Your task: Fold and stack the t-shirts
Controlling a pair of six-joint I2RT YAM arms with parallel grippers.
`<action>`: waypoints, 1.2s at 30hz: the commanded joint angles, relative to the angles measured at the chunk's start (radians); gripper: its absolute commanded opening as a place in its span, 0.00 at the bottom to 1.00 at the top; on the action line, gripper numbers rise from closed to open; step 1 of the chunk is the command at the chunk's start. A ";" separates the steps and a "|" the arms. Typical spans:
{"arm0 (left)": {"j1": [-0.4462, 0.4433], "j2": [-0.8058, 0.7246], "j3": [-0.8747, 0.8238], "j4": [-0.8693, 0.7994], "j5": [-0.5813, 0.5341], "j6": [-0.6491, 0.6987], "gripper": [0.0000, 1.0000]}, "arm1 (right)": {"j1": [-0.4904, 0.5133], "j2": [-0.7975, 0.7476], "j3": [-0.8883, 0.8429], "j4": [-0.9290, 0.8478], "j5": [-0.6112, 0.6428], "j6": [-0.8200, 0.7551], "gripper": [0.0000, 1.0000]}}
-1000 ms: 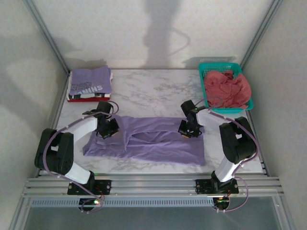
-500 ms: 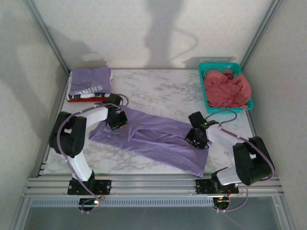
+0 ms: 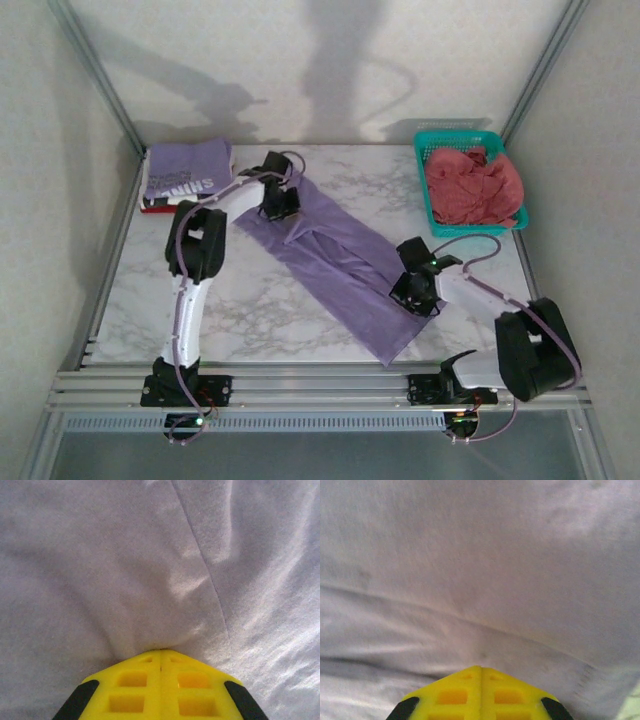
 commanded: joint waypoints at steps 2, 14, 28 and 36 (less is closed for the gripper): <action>-0.040 0.095 0.109 -0.063 -0.027 0.019 0.00 | 0.005 -0.086 -0.039 -0.060 -0.016 0.041 0.00; -0.054 -0.231 -0.142 -0.024 -0.175 -0.016 0.00 | 0.011 0.038 0.120 -0.132 -0.060 -0.123 0.00; -0.058 -0.220 -0.257 0.035 -0.153 -0.016 0.00 | -0.039 0.002 0.200 -0.314 0.161 -0.072 0.32; -0.056 -0.221 -0.243 0.016 -0.153 0.004 0.00 | -0.172 -0.045 0.106 -0.275 0.179 -0.045 0.41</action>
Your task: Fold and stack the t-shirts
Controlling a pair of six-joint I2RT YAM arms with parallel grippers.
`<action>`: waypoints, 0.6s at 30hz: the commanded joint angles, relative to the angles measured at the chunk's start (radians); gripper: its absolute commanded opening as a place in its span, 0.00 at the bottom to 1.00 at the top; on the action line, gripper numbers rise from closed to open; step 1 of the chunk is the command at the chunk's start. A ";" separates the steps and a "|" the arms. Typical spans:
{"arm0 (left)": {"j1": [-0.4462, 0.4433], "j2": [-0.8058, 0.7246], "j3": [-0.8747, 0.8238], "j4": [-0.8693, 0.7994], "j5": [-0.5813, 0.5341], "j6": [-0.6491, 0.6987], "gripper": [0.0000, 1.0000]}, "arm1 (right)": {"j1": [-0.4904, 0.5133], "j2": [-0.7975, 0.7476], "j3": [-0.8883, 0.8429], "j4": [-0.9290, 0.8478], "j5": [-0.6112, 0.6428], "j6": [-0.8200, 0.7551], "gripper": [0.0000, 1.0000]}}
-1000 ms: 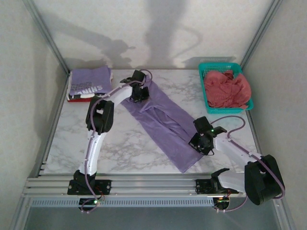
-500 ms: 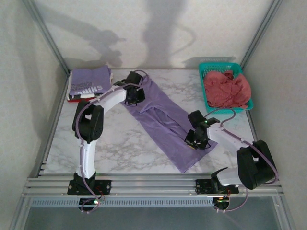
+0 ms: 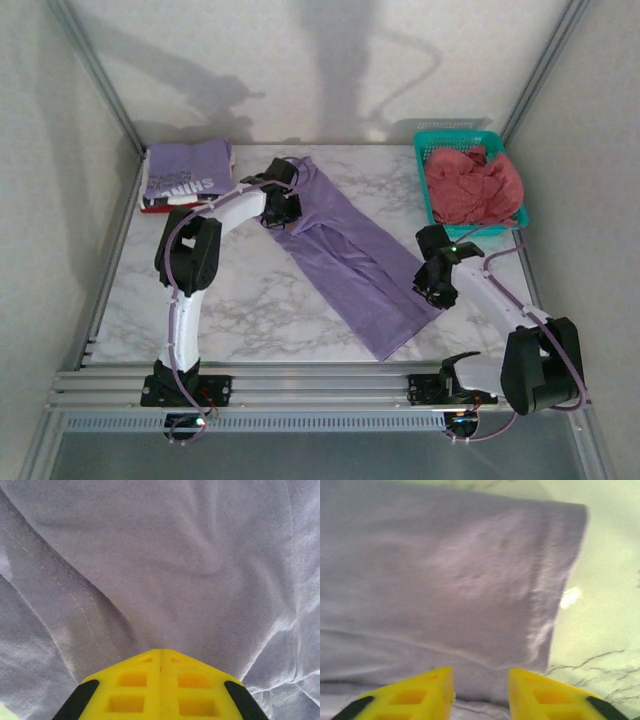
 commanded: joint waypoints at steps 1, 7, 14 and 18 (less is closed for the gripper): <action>-0.004 0.003 0.027 -0.013 -0.014 0.022 0.00 | -0.038 -0.023 -0.054 -0.013 0.020 0.029 0.41; -0.005 -0.010 0.016 -0.002 -0.020 0.021 0.00 | -0.050 0.005 -0.102 0.045 -0.036 0.015 0.40; -0.005 -0.019 0.008 -0.003 -0.024 0.021 0.00 | -0.051 0.044 -0.129 0.104 -0.055 0.011 0.30; -0.003 -0.020 0.004 -0.008 -0.029 0.026 0.00 | -0.052 0.049 -0.126 0.101 -0.044 0.006 0.27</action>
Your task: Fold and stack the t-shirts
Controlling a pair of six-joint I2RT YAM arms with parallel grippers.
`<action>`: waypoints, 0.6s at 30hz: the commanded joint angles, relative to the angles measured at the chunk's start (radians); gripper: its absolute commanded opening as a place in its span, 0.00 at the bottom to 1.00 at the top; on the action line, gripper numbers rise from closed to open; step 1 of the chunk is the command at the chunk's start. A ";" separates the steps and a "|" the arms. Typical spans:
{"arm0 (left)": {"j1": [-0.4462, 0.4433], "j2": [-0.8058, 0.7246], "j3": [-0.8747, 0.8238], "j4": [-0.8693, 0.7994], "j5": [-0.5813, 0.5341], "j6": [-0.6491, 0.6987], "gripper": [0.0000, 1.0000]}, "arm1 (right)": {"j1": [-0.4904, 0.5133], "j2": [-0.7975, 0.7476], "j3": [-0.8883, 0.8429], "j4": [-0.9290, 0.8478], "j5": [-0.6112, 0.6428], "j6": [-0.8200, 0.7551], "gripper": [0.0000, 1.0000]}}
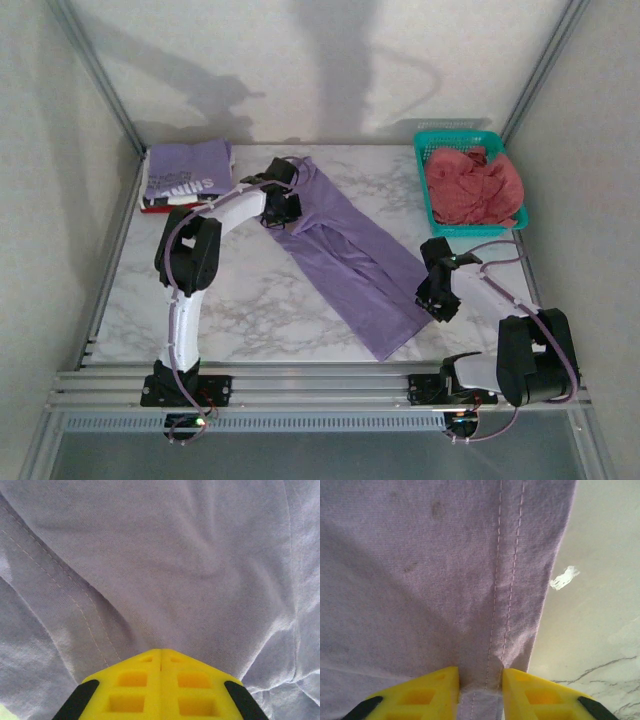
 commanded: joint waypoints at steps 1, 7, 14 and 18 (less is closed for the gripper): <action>-0.004 -0.020 0.004 -0.011 -0.026 0.019 0.00 | -0.008 0.012 -0.004 0.005 0.008 -0.002 0.24; -0.003 -0.020 0.004 -0.010 -0.025 0.020 0.00 | -0.007 -0.004 0.001 -0.008 0.010 -0.011 0.05; -0.003 -0.017 0.006 -0.013 -0.026 0.021 0.00 | -0.006 -0.045 0.030 -0.042 -0.007 -0.027 0.00; -0.003 -0.016 0.007 -0.012 -0.025 0.022 0.00 | -0.006 -0.072 0.046 -0.063 -0.016 -0.033 0.00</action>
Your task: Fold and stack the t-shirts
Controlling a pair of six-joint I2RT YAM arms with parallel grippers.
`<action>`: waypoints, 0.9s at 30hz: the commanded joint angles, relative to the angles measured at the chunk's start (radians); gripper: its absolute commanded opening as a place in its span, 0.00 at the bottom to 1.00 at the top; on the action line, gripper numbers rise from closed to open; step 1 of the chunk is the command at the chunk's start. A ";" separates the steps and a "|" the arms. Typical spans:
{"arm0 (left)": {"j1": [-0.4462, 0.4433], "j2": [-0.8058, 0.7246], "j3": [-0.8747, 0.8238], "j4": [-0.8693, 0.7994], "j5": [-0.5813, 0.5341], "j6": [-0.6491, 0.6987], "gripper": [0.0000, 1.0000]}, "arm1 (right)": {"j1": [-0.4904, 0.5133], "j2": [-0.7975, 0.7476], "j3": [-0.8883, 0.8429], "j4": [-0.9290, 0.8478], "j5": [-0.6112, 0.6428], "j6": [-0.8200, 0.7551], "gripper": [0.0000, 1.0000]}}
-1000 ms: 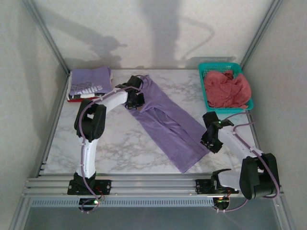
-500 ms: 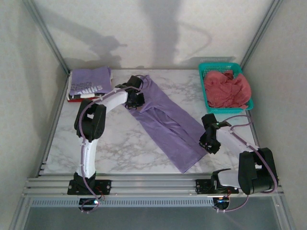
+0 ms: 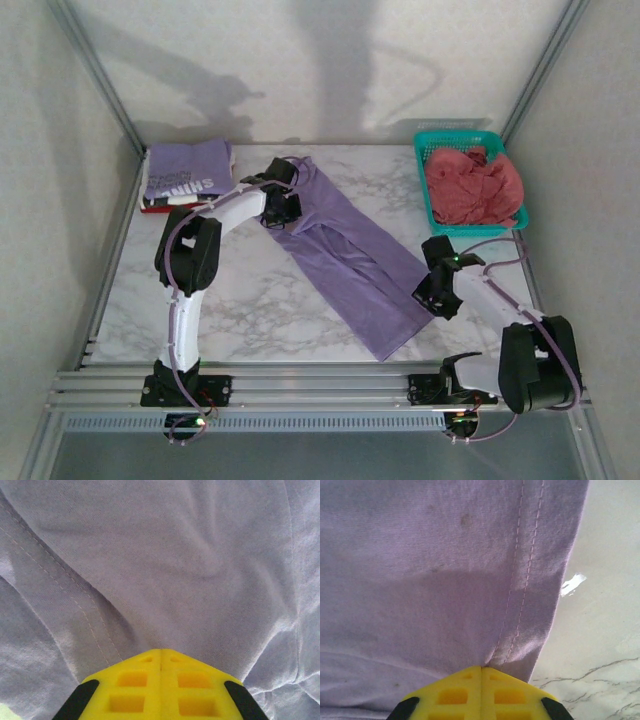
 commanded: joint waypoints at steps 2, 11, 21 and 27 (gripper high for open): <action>-0.002 -0.015 0.006 -0.012 -0.018 0.014 0.00 | -0.006 -0.040 0.039 -0.058 -0.023 -0.007 0.00; 0.002 -0.011 0.009 -0.014 -0.016 0.016 0.00 | -0.001 -0.103 -0.035 -0.011 -0.187 0.051 0.00; 0.004 -0.004 0.022 -0.020 -0.012 0.018 0.00 | 0.000 -0.016 -0.089 0.035 -0.166 0.030 0.00; 0.004 0.034 0.052 -0.015 0.009 0.011 0.00 | 0.000 0.074 -0.066 0.069 -0.194 -0.027 0.00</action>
